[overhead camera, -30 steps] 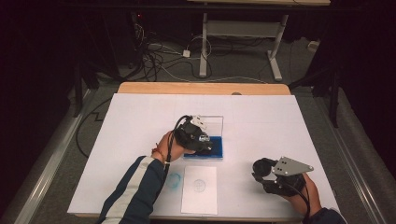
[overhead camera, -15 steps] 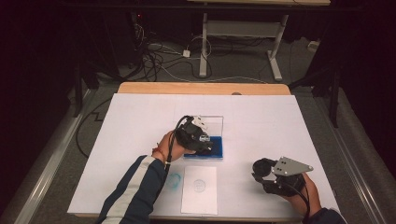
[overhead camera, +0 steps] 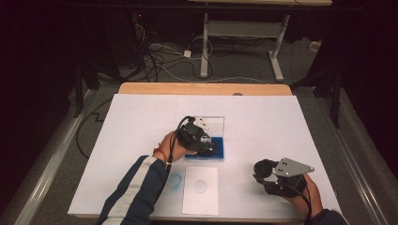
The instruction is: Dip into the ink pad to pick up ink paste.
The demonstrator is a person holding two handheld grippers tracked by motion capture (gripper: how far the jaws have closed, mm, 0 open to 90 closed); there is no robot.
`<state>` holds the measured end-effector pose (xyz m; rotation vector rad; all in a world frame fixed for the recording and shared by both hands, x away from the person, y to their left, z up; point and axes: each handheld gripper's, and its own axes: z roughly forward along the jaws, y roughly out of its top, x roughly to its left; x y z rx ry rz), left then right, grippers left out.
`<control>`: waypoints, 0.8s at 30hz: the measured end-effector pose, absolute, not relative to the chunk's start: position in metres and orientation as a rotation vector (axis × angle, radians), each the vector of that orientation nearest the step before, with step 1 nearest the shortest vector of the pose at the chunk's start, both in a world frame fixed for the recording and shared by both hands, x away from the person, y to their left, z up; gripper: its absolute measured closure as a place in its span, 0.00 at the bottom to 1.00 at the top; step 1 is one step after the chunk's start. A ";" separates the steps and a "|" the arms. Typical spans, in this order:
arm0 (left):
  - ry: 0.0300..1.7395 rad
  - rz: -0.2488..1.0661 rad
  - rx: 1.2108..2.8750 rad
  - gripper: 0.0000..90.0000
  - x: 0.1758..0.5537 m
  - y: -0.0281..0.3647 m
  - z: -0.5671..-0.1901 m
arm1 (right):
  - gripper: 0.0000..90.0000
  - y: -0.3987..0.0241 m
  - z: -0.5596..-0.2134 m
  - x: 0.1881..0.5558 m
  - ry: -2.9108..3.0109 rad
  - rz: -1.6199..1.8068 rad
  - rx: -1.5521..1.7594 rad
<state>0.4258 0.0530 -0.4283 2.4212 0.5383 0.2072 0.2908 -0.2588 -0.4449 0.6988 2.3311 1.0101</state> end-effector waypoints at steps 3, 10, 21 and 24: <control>0.542 0.208 2.424 0.60 0.425 0.053 -0.428 | 0.42 -0.259 -0.444 0.291 2.329 1.010 0.697; 0.547 0.199 2.416 0.60 0.427 0.053 -0.429 | 0.43 -0.259 -0.445 0.291 2.332 1.007 0.698; 0.558 0.196 2.426 0.60 0.427 0.053 -0.429 | 0.42 -0.258 -0.444 0.290 2.330 1.020 0.688; 0.556 0.208 2.435 0.60 0.426 0.052 -0.429 | 0.43 -0.259 -0.443 0.290 2.325 1.033 0.687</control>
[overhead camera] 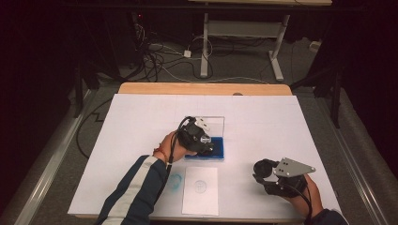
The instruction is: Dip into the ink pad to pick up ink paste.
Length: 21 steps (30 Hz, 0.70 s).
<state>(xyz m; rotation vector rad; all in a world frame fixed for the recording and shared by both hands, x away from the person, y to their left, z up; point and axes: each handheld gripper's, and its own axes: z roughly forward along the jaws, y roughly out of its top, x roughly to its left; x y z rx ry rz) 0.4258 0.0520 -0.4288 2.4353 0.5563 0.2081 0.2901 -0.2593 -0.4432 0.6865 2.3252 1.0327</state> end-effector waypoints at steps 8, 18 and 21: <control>0.555 0.221 2.448 0.60 0.425 0.051 -0.427 | 0.42 -0.259 -0.442 0.291 2.320 1.039 0.680; 0.534 0.229 2.408 0.60 0.421 0.058 -0.417 | 0.42 -0.255 -0.442 0.295 2.332 1.066 0.655; 0.515 0.247 2.410 0.60 0.417 0.059 -0.411 | 0.42 -0.254 -0.443 0.294 2.335 1.065 0.654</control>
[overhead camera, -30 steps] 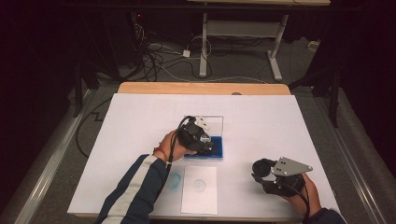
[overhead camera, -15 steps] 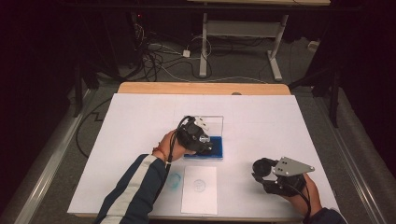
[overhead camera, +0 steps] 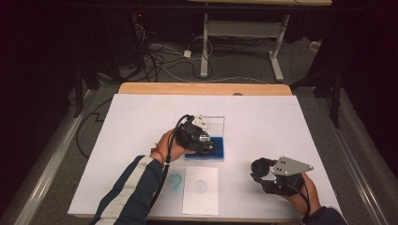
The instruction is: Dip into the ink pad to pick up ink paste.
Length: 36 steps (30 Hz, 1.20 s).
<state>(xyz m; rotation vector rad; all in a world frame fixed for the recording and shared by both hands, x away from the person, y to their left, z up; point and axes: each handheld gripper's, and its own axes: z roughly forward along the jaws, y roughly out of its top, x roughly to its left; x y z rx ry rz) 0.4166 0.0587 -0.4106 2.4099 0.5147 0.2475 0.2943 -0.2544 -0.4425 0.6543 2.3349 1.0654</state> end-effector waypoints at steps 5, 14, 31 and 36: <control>0.509 0.264 2.392 0.60 0.413 0.063 -0.397 | 0.42 -0.255 -0.441 0.295 2.329 1.072 0.658; 0.494 0.283 2.365 0.60 0.403 0.076 -0.380 | 0.42 -0.256 -0.441 0.296 2.327 1.076 0.663; 0.481 0.325 2.330 0.60 0.389 0.092 -0.371 | 0.42 -0.255 -0.441 0.297 2.331 1.073 0.655; 0.459 0.329 2.319 0.60 0.383 0.097 -0.368 | 0.43 -0.257 -0.441 0.297 2.329 1.070 0.660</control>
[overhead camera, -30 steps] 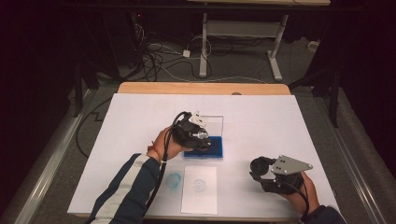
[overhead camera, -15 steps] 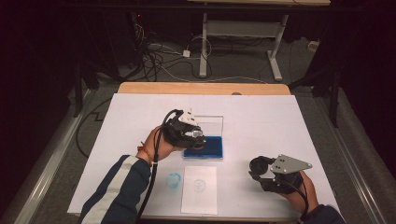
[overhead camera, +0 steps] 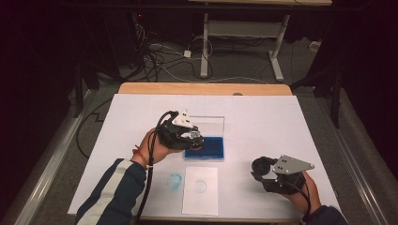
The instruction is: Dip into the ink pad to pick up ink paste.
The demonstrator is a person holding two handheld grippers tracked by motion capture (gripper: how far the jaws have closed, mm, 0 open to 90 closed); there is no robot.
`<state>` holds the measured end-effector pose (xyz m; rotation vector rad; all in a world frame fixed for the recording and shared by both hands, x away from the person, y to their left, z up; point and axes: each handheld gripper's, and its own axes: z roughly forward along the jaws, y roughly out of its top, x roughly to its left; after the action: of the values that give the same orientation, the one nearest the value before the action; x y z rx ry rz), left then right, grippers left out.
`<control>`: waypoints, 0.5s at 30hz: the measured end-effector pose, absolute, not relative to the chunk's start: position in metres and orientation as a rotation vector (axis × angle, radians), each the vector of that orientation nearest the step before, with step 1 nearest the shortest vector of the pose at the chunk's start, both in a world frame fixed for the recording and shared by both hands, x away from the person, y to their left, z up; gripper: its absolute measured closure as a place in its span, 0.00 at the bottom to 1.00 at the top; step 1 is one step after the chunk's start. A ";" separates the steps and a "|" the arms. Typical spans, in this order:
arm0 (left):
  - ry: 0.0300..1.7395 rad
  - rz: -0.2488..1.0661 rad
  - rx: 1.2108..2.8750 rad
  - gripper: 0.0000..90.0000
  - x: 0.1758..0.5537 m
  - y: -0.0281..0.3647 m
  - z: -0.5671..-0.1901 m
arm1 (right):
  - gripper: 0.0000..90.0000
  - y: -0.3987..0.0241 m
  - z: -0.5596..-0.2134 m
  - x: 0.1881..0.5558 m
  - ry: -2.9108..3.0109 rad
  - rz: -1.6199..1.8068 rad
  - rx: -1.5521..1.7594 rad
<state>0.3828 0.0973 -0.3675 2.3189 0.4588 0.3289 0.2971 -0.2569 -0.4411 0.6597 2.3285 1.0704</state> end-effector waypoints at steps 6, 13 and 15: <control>0.432 0.336 2.304 0.60 0.374 0.104 -0.364 | 0.42 -0.257 -0.441 0.297 2.330 1.068 0.658; 0.427 0.324 2.289 0.60 0.368 0.112 -0.366 | 0.43 -0.258 -0.441 0.296 2.325 1.075 0.661; 0.432 0.333 2.283 0.60 0.365 0.115 -0.367 | 0.43 -0.257 -0.441 0.296 2.323 1.077 0.662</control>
<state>0.3653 0.1153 -0.3667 2.2830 0.4322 0.3326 0.2957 -0.2573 -0.4411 0.6625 2.3234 1.0773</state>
